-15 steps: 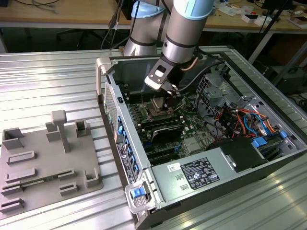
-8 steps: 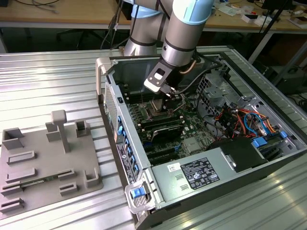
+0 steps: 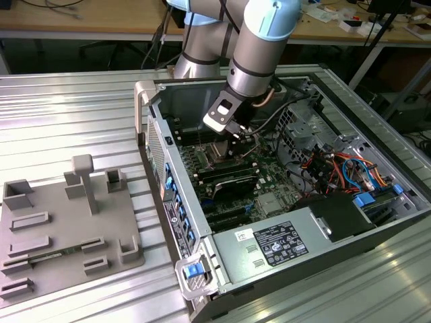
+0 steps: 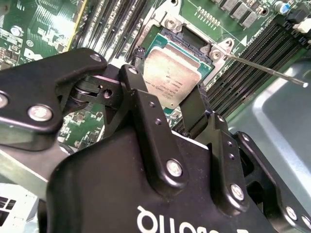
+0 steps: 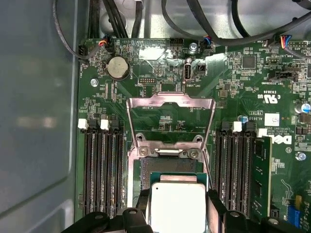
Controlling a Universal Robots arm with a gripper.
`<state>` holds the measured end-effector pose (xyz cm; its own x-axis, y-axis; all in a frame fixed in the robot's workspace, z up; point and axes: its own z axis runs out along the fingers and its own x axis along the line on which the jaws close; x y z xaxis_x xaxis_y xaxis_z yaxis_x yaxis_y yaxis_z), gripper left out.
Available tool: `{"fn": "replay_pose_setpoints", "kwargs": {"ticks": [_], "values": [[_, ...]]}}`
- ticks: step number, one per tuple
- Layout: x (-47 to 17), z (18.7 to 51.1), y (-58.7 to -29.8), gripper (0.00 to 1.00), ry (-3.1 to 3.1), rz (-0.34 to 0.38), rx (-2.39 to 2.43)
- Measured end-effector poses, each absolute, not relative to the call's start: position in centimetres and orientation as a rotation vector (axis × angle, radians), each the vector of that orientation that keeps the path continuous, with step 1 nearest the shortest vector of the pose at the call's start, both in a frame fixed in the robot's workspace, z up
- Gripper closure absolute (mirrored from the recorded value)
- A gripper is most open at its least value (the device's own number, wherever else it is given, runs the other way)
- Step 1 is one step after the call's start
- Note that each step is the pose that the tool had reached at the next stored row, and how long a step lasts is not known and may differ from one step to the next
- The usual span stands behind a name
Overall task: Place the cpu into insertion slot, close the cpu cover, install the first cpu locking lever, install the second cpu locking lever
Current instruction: 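Place the cpu into insertion slot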
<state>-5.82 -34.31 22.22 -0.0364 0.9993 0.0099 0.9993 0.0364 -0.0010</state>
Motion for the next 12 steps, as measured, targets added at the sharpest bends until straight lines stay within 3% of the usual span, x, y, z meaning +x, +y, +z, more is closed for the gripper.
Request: {"fn": "replay_pose_setpoints", "kwargs": {"ticks": [12], "values": [[-5.57, 22.04, -34.03, 0.45, -2.255, -0.008, -2.175]]}}
